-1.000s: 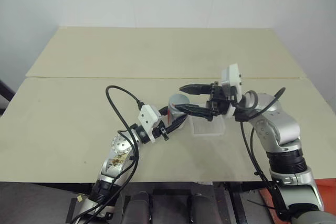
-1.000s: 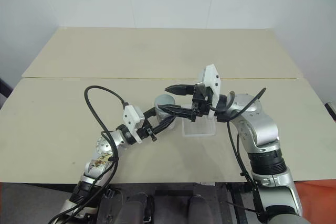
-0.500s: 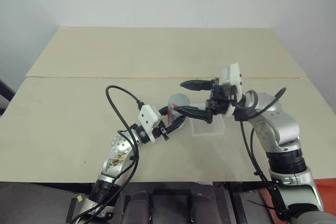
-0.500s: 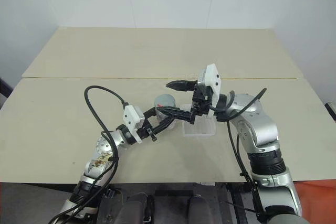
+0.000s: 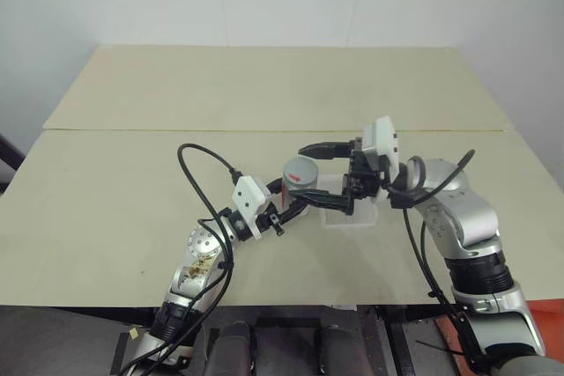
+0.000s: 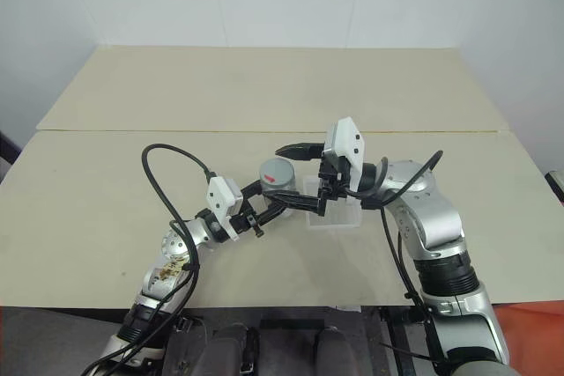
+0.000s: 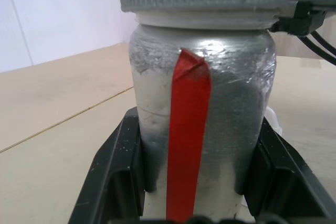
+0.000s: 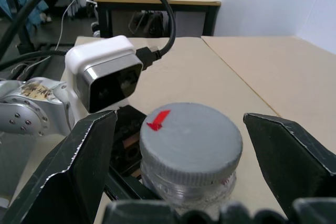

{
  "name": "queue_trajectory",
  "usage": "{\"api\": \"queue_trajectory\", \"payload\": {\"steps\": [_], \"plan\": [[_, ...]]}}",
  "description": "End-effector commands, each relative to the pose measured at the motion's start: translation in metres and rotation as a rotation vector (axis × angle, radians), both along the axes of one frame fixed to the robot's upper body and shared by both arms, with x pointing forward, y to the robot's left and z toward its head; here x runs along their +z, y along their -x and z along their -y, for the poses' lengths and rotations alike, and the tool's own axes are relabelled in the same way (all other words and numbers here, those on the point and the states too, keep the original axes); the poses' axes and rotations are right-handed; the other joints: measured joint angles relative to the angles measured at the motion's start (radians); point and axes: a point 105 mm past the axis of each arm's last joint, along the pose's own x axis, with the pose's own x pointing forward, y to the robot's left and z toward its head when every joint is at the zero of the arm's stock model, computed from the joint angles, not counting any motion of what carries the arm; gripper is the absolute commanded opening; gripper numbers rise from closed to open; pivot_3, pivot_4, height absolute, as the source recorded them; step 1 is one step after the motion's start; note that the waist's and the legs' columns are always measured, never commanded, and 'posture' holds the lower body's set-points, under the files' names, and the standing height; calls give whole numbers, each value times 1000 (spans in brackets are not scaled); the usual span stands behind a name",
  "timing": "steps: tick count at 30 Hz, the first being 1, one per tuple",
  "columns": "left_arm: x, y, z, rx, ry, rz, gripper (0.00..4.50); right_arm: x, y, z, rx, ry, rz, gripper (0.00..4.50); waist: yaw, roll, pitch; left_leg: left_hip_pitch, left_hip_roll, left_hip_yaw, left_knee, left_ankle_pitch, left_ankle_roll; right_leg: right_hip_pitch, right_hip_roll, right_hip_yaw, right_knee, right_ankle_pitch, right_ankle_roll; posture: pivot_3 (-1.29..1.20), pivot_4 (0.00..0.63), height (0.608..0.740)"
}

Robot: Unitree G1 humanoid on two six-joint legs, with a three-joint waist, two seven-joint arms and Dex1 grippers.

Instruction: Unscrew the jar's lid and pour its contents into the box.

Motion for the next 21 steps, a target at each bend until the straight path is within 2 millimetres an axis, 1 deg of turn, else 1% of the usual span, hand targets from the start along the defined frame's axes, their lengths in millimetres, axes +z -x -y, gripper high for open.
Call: {"api": "queue_trajectory", "payload": {"steps": [1, 16, 19, 21], "plan": [[15, 5, 4, -17, 17, 66, 1964, 9, 2, 1, 2, -14, 46, 4479, 0, 0, 0, 0, 0, 0, 0, 0, 0, 0, 0, 0, 0, 0, 0, 0, 150, 740], [16, 4, 5, -20, 16, 72, 1964, 10, -2, 3, -10, -32, 7, 4479, 0, 0, 0, 0, 0, 0, 0, 0, 0, 0, 0, 0, 0, 0, 0, 0, 150, 740], [15, 4, 5, -19, 17, 72, 1964, 9, -2, 2, -8, -28, 12, 3880, 0, 0, 0, 0, 0, 0, 0, 0, 0, 0, 0, 0, 0, 0, 0, 0, 150, 740], [15, 4, 5, -18, 17, 71, 1964, 9, -2, 2, -9, -26, 15, 3243, 0, 0, 0, 0, 0, 0, 0, 0, 0, 0, 0, 0, 0, 0, 0, 0, 150, 740]]}}
